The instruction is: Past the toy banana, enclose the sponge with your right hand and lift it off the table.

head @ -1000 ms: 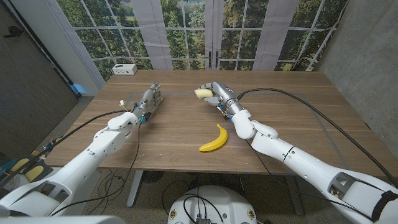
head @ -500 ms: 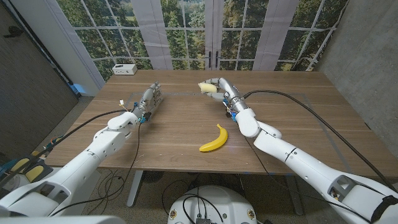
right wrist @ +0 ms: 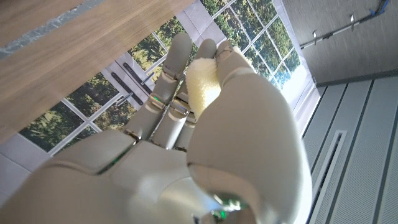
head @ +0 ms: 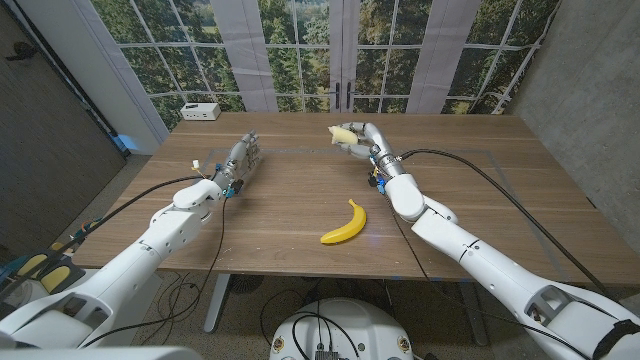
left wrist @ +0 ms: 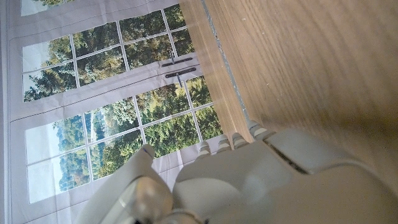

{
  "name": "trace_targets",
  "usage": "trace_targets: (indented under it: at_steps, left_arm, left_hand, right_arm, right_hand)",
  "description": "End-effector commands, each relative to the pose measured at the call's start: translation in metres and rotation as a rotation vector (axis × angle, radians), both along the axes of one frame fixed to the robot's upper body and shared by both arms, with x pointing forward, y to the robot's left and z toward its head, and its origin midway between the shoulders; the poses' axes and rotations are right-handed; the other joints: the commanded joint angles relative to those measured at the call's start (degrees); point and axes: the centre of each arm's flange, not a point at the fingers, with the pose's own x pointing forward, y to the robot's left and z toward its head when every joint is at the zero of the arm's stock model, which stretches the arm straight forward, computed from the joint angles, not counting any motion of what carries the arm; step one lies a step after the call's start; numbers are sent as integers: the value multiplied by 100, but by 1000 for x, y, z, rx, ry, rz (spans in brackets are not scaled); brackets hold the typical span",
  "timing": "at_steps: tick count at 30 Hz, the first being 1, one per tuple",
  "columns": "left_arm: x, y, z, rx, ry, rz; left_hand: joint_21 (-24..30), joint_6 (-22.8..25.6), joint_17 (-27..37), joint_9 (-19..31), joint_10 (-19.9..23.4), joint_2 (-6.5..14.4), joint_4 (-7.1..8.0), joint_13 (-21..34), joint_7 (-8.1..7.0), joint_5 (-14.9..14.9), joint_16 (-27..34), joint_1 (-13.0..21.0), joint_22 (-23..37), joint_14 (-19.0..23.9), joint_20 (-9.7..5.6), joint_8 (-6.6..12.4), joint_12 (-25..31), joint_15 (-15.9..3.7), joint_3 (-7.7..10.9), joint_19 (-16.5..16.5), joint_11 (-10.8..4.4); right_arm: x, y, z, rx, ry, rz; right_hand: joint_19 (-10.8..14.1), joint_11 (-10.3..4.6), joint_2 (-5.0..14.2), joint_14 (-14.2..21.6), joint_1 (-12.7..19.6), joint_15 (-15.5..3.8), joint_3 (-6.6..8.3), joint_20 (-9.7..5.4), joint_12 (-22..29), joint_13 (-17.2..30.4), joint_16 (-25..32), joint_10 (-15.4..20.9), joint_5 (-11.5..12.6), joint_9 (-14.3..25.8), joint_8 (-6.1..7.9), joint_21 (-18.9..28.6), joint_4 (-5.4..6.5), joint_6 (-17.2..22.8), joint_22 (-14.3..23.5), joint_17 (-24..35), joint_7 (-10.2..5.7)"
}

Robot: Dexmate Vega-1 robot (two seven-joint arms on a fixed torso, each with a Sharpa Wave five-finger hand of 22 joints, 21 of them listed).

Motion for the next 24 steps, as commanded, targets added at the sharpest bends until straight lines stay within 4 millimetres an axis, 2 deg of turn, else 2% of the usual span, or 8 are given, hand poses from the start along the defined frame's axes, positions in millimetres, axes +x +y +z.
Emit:
trace_targets:
  at_steps: [1,8,9,11,13,19,24]
  left_arm:
    - [-1,0,1,3,3,0]
    - [0,-1,2,7,6,-3]
    - [0,-1,2,9,7,-3]
    - [0,0,3,9,5,0]
    - [0,0,3,7,5,3]
    - [1,0,3,11,7,-6]
    - [2,-2,5,28,11,-17]
  left_hand:
    - [-30,-218,28,13,-184,159,12,21,-22,27,1,33,23,-491,13,14,2,-30,-17,19,-3]
    - [-31,-220,28,13,-183,159,11,20,-20,27,1,35,23,-490,15,11,0,-27,-19,18,27]
    - [-32,-222,28,13,-213,160,11,20,-20,28,0,35,23,-492,17,9,-12,-28,-20,16,-31]
    - [-32,-224,28,14,-195,161,11,20,-23,28,-1,36,23,-495,18,7,-6,-27,-21,16,28]
    - [-33,-224,29,14,-201,162,12,20,-28,29,-1,37,23,-494,17,6,-8,-30,-23,17,-20]
    - [-33,-221,29,14,-182,163,11,20,-19,29,-1,38,23,-494,18,6,-2,-29,-24,18,34]
    - [-34,-220,29,14,-182,164,11,20,-22,30,-1,39,23,-495,17,5,-3,-25,-26,17,15]
  right_arm:
    - [11,-18,-6,176,84,96]
    - [17,-28,-12,268,123,142]
    - [17,-29,-13,283,128,146]
    - [18,-32,-14,309,139,158]
    - [19,-35,-16,327,145,162]
    - [21,-41,-19,377,163,174]
    - [20,-46,-20,401,174,180]
  right_hand:
    - [-35,427,776,81,733,-32,53,-504,62,28,-6,492,44,12,29,67,-7,476,0,5,483]
    - [-55,442,776,92,738,-34,62,-504,61,32,-8,499,43,15,18,106,-10,482,-12,19,493]
    - [-57,445,775,93,739,-34,62,-504,58,32,-8,493,42,16,16,110,-10,480,-13,21,491]
    - [-61,453,774,94,741,-35,64,-504,57,30,-10,497,42,17,13,118,-12,480,-15,23,491]
    - [-66,448,774,95,743,-34,67,-504,55,33,-12,492,42,18,6,130,-14,472,-18,26,490]
    - [-80,462,775,105,747,-33,74,-504,56,42,-14,493,40,21,0,161,-15,482,-27,37,500]
    - [-91,478,777,112,748,-31,79,-504,55,48,-16,488,38,23,-6,187,-15,484,-35,45,503]
